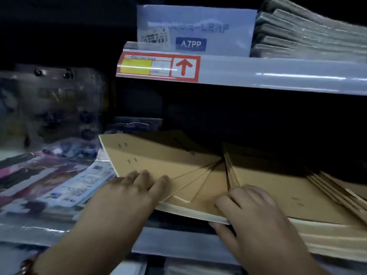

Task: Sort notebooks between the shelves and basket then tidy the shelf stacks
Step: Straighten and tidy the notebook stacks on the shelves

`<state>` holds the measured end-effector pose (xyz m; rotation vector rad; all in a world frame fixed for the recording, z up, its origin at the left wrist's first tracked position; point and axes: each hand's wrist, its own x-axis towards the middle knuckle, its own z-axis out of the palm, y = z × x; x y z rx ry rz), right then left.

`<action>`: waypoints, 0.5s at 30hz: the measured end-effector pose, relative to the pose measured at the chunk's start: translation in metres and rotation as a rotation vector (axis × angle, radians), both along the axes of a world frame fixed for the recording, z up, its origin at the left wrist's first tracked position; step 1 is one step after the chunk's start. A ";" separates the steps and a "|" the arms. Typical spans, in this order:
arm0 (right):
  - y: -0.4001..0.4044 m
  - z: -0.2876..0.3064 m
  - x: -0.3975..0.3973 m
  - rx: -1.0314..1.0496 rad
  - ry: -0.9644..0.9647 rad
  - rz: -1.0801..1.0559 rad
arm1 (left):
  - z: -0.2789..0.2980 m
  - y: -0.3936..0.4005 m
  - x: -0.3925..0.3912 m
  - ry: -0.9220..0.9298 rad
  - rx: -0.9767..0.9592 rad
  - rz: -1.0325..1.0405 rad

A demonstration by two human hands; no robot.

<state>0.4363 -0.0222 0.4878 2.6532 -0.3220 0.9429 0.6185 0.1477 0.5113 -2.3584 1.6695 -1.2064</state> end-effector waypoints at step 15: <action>0.017 -0.012 -0.006 0.057 -0.057 -0.063 | -0.017 0.036 0.018 0.516 -0.216 -0.174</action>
